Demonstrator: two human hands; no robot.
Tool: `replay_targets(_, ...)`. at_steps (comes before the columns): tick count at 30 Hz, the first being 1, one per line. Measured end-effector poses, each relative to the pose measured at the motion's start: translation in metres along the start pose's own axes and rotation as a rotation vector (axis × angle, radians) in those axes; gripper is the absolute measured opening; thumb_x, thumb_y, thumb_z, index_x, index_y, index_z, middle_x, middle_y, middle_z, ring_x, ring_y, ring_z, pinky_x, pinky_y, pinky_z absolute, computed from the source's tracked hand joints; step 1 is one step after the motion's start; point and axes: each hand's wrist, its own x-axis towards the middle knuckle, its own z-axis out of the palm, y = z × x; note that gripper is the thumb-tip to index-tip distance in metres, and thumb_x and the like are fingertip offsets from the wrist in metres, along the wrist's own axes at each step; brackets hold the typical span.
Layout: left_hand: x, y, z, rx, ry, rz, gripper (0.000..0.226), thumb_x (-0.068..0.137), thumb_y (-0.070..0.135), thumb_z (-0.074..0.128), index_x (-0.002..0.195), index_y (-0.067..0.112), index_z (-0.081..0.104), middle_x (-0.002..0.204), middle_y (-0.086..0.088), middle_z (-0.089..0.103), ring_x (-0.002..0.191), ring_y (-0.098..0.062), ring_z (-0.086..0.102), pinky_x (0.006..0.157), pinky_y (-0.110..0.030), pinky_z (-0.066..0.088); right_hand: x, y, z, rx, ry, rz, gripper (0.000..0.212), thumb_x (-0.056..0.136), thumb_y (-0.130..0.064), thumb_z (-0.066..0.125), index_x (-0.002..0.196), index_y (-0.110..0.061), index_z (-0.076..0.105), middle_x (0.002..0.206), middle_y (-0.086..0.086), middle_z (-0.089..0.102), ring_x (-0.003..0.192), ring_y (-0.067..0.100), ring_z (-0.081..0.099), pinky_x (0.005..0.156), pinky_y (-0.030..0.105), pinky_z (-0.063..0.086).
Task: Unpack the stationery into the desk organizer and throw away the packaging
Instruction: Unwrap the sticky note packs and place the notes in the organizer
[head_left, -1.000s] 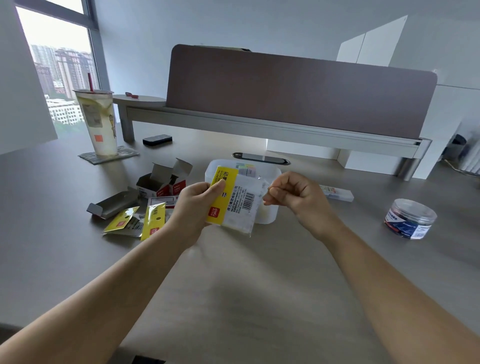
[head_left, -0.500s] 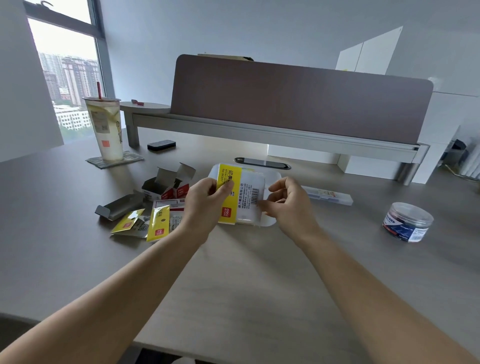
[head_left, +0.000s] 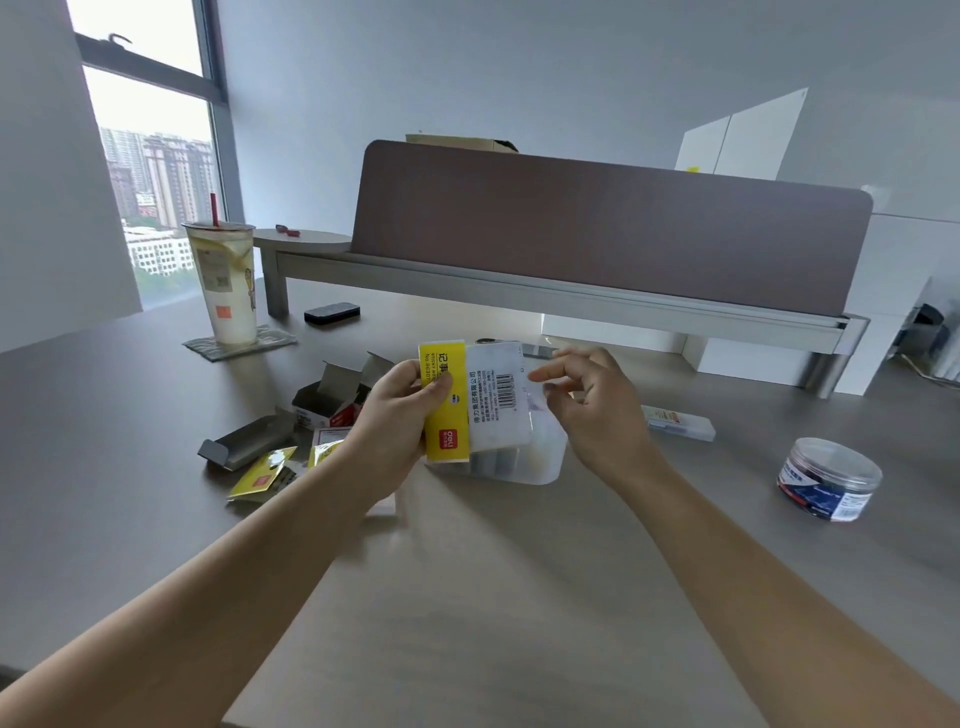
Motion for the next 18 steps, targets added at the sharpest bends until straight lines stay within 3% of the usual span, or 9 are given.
replay_targets(3, 0.004, 0.004, -0.004, 0.006, -0.011, 0.005, 0.014, 0.091, 0.008, 0.041, 0.098, 0.011, 0.053, 0.102, -0.006, 0.061, 0.093, -0.023, 0.06, 0.074, -0.039, 0.052, 0.008, -0.005, 0.002, 0.058, -0.062, 0.05, 0.017, 0.087, -0.015, 0.052, 0.096, -0.011, 0.066, 0.105, -0.008, 0.045, 0.073, -0.006, 0.048, 0.064, -0.002, 0.034)
replay_targets(6, 0.007, 0.008, -0.008, 0.04, -0.046, 0.018, 0.016, 0.091, 0.009, 0.04, 0.104, 0.01, 0.05, 0.101, -0.006, 0.061, 0.09, -0.022, 0.06, 0.066, -0.035, 0.056, 0.014, -0.012, 0.006, 0.232, -0.131, 0.126, 0.009, 0.085, -0.024, 0.057, 0.08, -0.018, 0.063, 0.086, -0.013, 0.054, 0.075, -0.002, 0.051, 0.071, 0.01, 0.038)
replay_targets(9, 0.011, 0.013, -0.011, 0.091, -0.091, 0.034, 0.014, 0.092, 0.01, 0.04, 0.101, 0.013, 0.051, 0.098, -0.005, 0.062, 0.086, -0.022, 0.061, 0.057, -0.028, 0.056, 0.021, -0.014, 0.011, 0.367, -0.169, 0.206, 0.01, 0.082, -0.027, 0.06, 0.074, -0.021, 0.061, 0.076, -0.009, 0.061, 0.071, 0.003, 0.054, 0.067, 0.016, 0.041)
replay_targets(13, 0.02, 0.019, -0.013, 0.126, -0.07, 0.053, 0.015, 0.093, 0.011, 0.04, 0.105, 0.009, 0.048, 0.099, -0.009, 0.06, 0.08, -0.022, 0.059, 0.042, -0.018, 0.052, 0.035, -0.014, 0.017, 0.453, -0.176, 0.252, 0.01, 0.081, -0.024, 0.062, 0.073, -0.019, 0.061, 0.077, -0.004, 0.064, 0.073, 0.006, 0.056, 0.068, 0.019, 0.041)
replay_targets(15, 0.026, 0.021, -0.013, 0.138, -0.05, 0.056, 0.014, 0.092, 0.011, 0.041, 0.104, 0.008, 0.049, 0.101, -0.011, 0.06, 0.08, -0.022, 0.06, 0.048, -0.022, 0.055, 0.042, -0.013, 0.02, 0.47, -0.161, 0.269, 0.008, 0.081, -0.021, 0.063, 0.075, -0.015, 0.062, 0.078, -0.002, 0.064, 0.073, 0.007, 0.055, 0.069, 0.02, 0.042)
replay_targets(18, 0.037, 0.023, -0.014, 0.15, -0.027, 0.037, 0.009, 0.092, 0.012, 0.043, 0.093, 0.014, 0.052, 0.098, -0.009, 0.061, 0.085, -0.022, 0.062, 0.069, -0.038, 0.054, 0.053, -0.01, 0.021, 0.499, -0.167, 0.292, 0.007, 0.079, -0.019, 0.064, 0.074, -0.013, 0.063, 0.08, 0.001, 0.064, 0.076, 0.009, 0.056, 0.075, 0.022, 0.042)
